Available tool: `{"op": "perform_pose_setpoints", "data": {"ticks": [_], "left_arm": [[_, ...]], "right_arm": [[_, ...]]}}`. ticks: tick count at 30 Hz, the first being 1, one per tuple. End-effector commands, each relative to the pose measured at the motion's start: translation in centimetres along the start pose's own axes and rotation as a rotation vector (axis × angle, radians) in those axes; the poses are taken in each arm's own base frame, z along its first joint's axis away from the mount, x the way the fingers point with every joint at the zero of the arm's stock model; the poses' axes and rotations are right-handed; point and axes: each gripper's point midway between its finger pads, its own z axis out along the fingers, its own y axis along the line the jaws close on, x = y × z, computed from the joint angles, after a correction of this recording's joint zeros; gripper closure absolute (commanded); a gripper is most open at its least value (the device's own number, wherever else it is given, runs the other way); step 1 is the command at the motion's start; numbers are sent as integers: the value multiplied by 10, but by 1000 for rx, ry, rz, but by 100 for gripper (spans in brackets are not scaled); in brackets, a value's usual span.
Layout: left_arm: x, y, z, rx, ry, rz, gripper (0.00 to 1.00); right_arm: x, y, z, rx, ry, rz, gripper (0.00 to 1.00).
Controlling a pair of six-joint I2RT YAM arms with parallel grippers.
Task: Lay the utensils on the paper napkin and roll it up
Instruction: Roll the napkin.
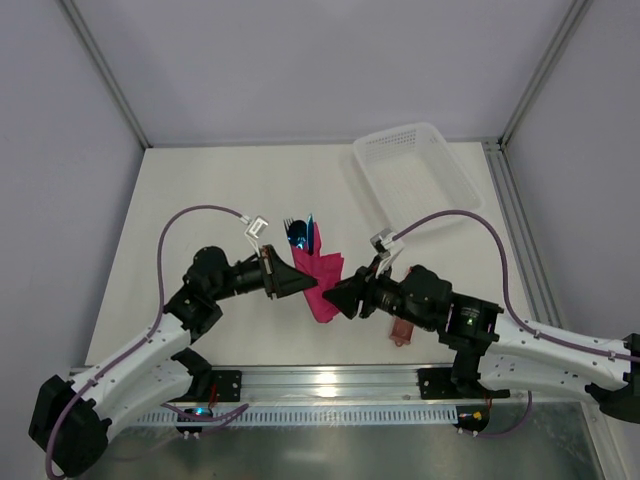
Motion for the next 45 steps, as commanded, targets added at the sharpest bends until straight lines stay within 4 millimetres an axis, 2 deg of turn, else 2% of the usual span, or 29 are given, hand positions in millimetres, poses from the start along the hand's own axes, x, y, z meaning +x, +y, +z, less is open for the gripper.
{"op": "perform_pose_setpoints", "data": {"ticks": [1,13,19,26,28,30,35,41,45], "left_arm": [[-24,-35,-4,89,-65,96,100],[-22,-49,-7,170,-68,92,100],[-18,-53,-8,207,-51,101,100],[-16,-59,-6,251,-25,111,100],[-13,-62,-6,277,-5,115,100],[-13,-62,-6,279,0,113,100],[-9,-63,-7,287,25,118,100],[-6,-57,-3,277,44,106,100],[-4,-51,-1,256,47,100,100]], "right_arm": [[-25,21,5,-51,-67,-28,50],[-16,24,22,-73,-70,-80,45],[-10,33,20,-158,-86,-79,45],[-12,42,16,-227,-122,-88,47],[-10,46,11,-274,-145,-85,54],[-9,44,9,-275,-150,-86,54],[-8,38,7,-254,-157,-102,44],[-19,39,8,-232,-168,-132,40],[-37,34,3,-167,-215,-115,40]]}}
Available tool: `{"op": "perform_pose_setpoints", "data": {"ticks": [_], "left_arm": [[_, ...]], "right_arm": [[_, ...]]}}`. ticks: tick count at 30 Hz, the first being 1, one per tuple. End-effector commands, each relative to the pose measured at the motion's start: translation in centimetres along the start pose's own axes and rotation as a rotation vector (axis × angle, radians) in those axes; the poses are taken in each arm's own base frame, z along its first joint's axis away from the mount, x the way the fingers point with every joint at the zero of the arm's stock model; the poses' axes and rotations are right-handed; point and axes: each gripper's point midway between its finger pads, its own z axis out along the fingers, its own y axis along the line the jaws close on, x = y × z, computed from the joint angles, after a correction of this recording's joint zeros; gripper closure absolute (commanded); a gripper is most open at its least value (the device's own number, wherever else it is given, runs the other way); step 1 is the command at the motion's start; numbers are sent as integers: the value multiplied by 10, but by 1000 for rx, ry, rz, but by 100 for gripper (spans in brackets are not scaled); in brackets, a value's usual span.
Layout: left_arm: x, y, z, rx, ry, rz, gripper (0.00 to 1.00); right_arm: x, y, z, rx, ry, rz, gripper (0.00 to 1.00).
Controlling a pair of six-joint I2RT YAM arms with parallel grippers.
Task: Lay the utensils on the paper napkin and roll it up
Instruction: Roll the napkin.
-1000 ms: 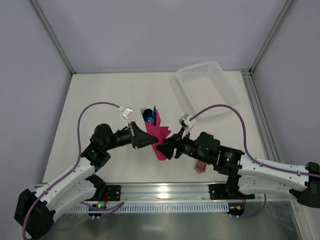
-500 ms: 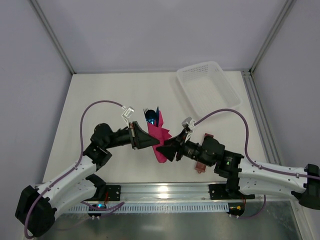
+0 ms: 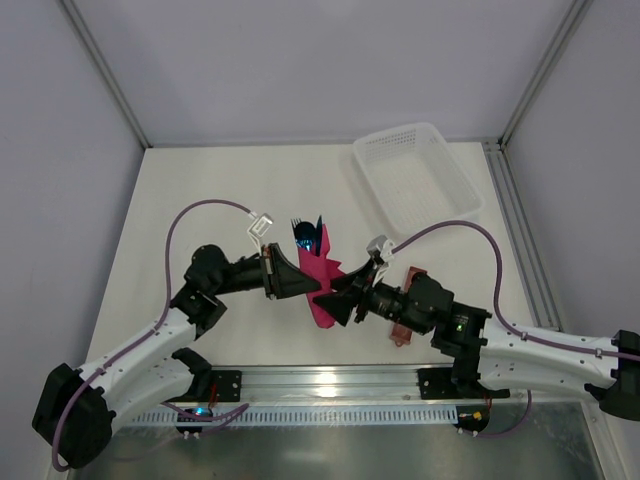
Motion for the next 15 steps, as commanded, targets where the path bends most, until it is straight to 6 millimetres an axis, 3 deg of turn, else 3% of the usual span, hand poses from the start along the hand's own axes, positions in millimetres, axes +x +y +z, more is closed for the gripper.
{"op": "perform_pose_setpoints", "data": {"ticks": [1,5,15], "left_arm": [[-9,-19,1,63,-18,76,100],[-9,-17,0,50,-17,84,100],[-9,-20,-1,51,-16,87,100]], "right_arm": [[-43,5,-4,35,-112,-5,40],[-52,3,-6,71,-127,25,41],[-43,-6,9,133,-91,62,41]]}}
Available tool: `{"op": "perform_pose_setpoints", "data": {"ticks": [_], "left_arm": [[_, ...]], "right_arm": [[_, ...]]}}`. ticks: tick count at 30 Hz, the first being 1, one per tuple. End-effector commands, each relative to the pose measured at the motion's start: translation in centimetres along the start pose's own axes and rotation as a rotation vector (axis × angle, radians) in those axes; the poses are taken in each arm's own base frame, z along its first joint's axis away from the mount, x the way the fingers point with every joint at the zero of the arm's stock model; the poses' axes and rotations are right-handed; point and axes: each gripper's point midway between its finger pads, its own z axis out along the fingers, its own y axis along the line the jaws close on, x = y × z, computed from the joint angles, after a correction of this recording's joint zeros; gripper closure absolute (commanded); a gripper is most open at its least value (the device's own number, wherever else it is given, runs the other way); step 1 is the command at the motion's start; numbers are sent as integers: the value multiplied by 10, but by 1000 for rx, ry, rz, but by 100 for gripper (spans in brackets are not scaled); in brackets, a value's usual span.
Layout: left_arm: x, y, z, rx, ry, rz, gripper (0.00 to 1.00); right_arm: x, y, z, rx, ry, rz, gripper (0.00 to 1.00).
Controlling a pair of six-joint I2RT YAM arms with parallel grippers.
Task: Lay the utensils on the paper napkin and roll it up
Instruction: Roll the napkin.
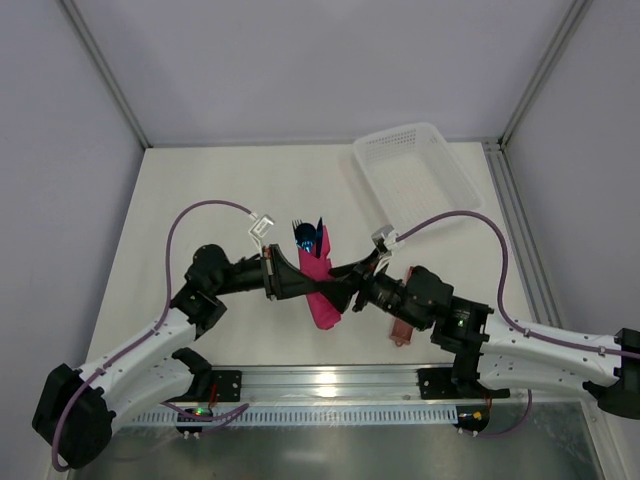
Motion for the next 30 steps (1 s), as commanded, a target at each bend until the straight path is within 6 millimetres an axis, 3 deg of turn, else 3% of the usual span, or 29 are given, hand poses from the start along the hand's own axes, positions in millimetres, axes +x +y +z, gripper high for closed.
{"op": "perform_pose_setpoints", "data": {"ticks": [1,11,24,30], "left_arm": [[-12,-26,-1,69,-28,91,100],[-10,-26,-3,69,-32,94,100],[-20,-20,-2,13,-74,101,100],[-21,-15,0,-2,-76,96,100]], "right_arm": [[-15,6,7,14,-34,24,41],[-11,13,11,-29,-38,42,41],[18,11,-17,-93,31,119,49],[8,12,-24,-91,-3,118,50]]}}
